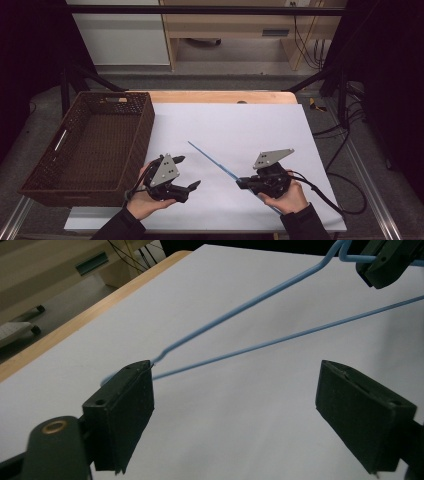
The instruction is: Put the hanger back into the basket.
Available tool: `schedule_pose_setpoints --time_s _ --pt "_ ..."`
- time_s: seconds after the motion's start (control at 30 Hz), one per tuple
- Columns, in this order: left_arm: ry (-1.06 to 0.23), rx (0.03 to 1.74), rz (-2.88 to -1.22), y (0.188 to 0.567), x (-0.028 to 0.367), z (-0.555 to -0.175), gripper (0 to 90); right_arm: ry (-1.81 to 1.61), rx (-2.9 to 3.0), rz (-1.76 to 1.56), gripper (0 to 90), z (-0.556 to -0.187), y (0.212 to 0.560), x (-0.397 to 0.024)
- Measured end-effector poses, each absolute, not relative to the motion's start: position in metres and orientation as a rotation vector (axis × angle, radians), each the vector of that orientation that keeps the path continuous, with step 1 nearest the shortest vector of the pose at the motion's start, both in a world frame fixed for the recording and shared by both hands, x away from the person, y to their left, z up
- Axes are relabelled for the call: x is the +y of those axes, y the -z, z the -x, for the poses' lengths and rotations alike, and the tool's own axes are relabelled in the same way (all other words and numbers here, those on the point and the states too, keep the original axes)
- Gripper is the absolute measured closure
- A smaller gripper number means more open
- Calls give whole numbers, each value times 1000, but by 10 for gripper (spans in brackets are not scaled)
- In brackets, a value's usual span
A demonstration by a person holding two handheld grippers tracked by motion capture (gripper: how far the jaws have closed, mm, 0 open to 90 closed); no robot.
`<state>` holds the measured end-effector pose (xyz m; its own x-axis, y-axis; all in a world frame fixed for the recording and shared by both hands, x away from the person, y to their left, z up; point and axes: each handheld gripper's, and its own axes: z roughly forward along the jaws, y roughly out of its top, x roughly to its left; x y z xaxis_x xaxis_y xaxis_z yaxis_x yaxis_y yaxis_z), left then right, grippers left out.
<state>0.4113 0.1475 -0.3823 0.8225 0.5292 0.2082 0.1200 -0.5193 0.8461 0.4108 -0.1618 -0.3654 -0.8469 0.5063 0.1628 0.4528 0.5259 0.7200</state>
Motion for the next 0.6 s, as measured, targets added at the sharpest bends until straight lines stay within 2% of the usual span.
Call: schedule_pose_setpoints --time_s 0.3,0.6 --pt "-648 398 -2165 383 139 -418 135 -1280 2717 -831 879 -411 368 -158" --pt "-752 272 -2233 394 124 -415 191 -1289 2754 -849 879 -413 373 -154"
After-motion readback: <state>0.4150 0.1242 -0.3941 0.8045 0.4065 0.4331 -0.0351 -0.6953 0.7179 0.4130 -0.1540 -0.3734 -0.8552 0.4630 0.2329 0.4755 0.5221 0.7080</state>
